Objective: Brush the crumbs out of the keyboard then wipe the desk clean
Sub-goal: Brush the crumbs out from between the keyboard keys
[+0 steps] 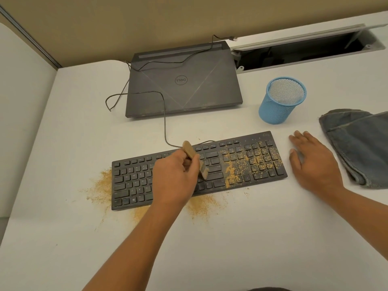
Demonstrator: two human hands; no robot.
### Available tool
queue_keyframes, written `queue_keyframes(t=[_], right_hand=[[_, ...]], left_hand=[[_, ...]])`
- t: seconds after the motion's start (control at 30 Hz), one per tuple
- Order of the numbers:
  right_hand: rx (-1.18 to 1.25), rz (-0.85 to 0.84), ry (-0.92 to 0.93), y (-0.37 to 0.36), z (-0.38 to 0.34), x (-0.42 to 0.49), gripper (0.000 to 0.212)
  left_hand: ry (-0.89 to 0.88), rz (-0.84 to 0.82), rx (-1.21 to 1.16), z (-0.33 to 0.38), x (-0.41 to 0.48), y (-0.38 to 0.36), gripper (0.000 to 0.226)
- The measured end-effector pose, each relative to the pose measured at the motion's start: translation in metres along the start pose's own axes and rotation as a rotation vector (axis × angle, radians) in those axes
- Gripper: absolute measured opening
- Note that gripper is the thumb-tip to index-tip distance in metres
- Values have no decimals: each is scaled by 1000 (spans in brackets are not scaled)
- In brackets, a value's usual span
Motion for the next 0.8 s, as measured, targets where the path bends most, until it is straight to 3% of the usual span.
queue_keyframes(t=[0.1,0.27,0.43,0.6,0.8], right_hand=[[0,-3,1,0,0,0,60],[1,0,4,1,-2,0,60],[2,-6,1,0,-1,0,61],[6,-3,-2,0,-1,-1,60],[-3,-9,-8,-1,2,0,60]], left_hand=[[53,112,-64,-10,-1,16,16],[43,-77,-13,-10,-4,-12,17],[92,50,-70,-19,-4,4,14],[42,-106,-61,-10,-6,-11,13],[-6,-103,10,-20,-4,10,8]])
Point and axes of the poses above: each hand's wrist, its own x-axis towards the middle knuckle, its own y-axis out of the back of the hand, z = x × y, the point moved 10 cm from there along x, towards the middle knuckle, and after that the axes turned 13 degrees about x, right-handed, at the moved point
